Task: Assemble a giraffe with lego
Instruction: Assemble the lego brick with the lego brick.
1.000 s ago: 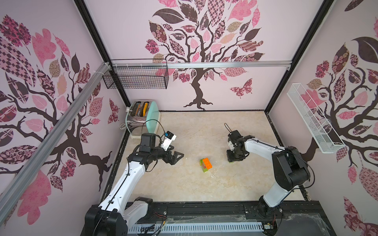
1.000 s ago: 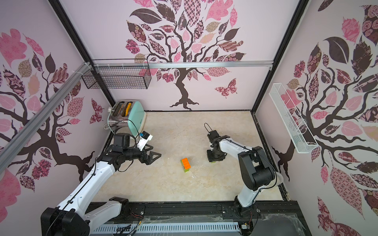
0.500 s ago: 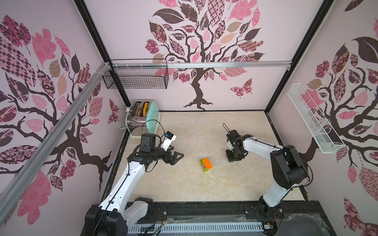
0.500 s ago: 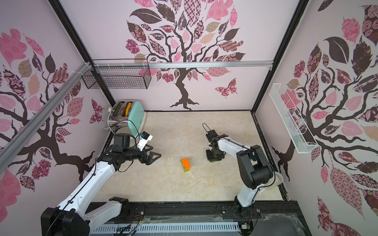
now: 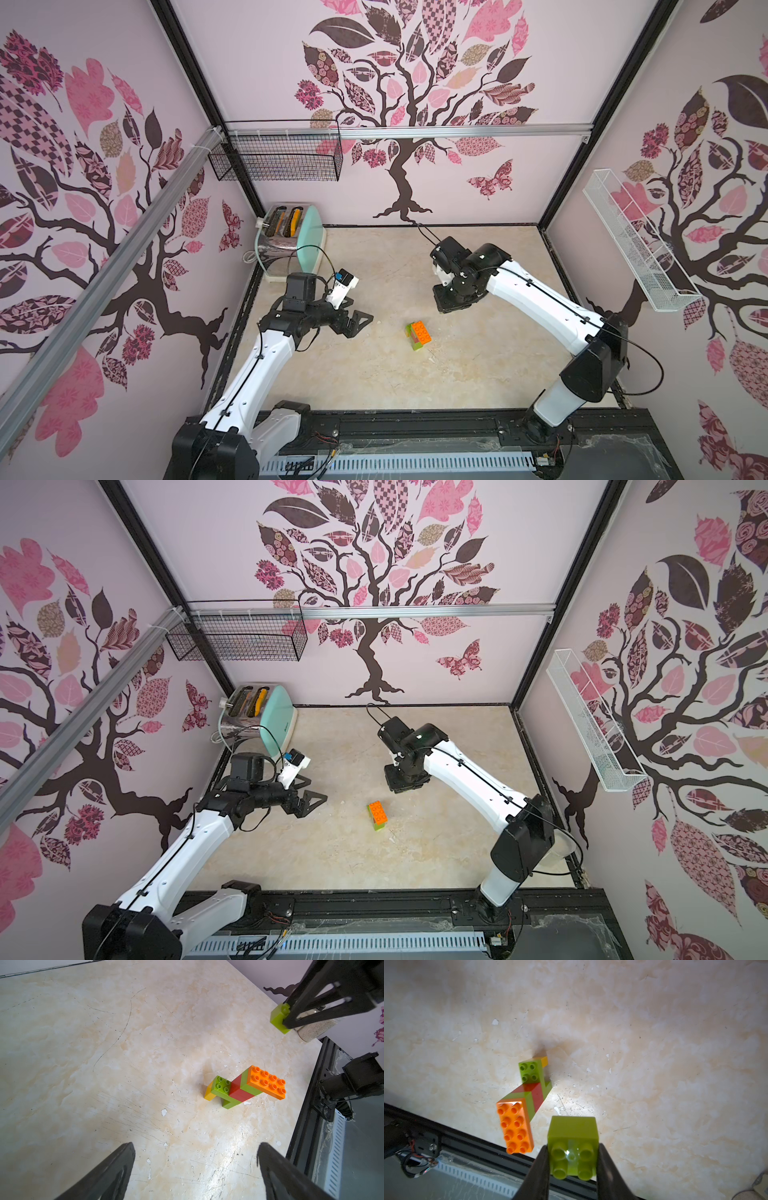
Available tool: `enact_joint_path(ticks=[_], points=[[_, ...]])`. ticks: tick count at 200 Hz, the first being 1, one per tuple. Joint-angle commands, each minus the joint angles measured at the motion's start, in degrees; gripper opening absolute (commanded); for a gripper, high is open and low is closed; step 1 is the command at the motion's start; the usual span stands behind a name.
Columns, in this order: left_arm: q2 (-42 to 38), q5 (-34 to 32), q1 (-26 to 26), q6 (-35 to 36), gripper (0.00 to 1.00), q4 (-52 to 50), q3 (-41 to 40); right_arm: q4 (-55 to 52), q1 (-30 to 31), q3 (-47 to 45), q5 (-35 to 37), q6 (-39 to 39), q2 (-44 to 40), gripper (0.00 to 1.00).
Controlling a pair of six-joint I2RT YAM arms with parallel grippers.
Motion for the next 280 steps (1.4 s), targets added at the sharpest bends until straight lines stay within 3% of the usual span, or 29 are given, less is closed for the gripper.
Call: enact_joint_path(ticks=[1,30,110,280], points=[[-0.97,0.68,0.38,1.41,0.98,-0.01,-0.27,-8.14,3.69,3.86,1.4,4.97,2.48,0.17],[-0.92,0.84,0.32,1.25,0.98,0.04,-0.18,-6.59,6.42,6.11,-1.0,8.22,5.31,0.15],[-0.59,0.75,0.36,1.4,0.98,0.0,-0.01,-7.62,9.76,13.47,-0.74,5.38,13.56,0.12],[-0.83,0.59,0.34,1.76,0.98,-0.17,-0.18,-6.48,9.74,11.33,-1.3,2.16,17.89,0.1]])
